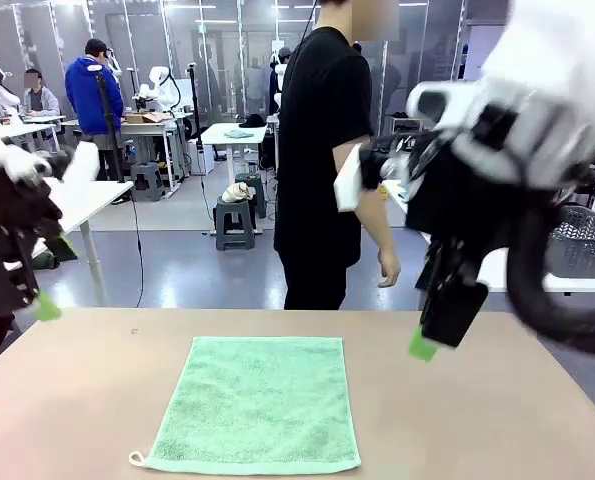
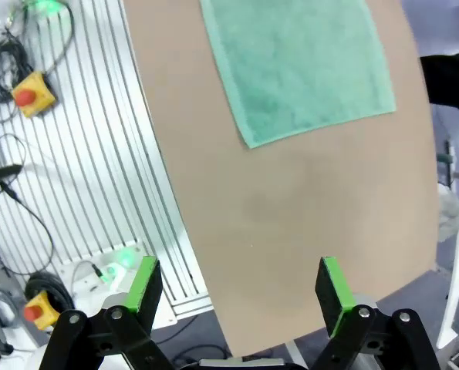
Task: Fold the towels and place them in the basket.
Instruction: When a person lays out a Towel with hook on the table, fold it in half twice.
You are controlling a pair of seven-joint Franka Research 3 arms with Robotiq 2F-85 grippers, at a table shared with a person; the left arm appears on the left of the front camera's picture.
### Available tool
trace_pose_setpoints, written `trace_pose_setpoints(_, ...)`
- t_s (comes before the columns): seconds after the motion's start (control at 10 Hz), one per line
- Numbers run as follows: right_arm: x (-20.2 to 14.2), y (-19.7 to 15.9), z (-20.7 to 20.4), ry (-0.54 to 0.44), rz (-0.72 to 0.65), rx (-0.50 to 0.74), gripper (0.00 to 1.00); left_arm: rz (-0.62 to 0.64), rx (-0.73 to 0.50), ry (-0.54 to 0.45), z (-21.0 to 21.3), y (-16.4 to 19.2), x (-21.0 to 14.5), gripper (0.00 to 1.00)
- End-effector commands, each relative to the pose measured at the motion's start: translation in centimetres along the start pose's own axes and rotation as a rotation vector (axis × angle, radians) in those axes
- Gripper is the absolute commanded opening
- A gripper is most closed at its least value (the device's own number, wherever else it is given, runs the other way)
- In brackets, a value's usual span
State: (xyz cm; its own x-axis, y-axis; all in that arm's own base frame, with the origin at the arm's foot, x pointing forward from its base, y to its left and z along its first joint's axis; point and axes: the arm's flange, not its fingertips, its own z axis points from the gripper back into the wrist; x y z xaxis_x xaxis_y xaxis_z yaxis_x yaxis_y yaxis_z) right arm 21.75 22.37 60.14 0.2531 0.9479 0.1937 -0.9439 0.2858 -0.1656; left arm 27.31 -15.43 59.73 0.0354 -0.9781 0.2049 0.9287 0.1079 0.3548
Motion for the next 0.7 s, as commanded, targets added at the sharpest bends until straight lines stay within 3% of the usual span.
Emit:
trace_pose_setpoints(0.0,1.1,-0.7,-3.1,0.075,0.089,-0.006,1.00,-0.059,0.063,0.036,-2.9,-0.2,0.7,1.00)
trace_pose_setpoints(0.3,2.1,-0.3,-6.3,0.130,0.101,0.032,1.00,-0.104,0.061,0.090,-6.2,-0.9,1.3,1.00)
trace_pose_setpoints(0.6,2.0,-0.2,-6.4,0.137,0.091,0.040,1.00,-0.130,0.046,0.083,-5.7,-1.1,1.3,1.00)
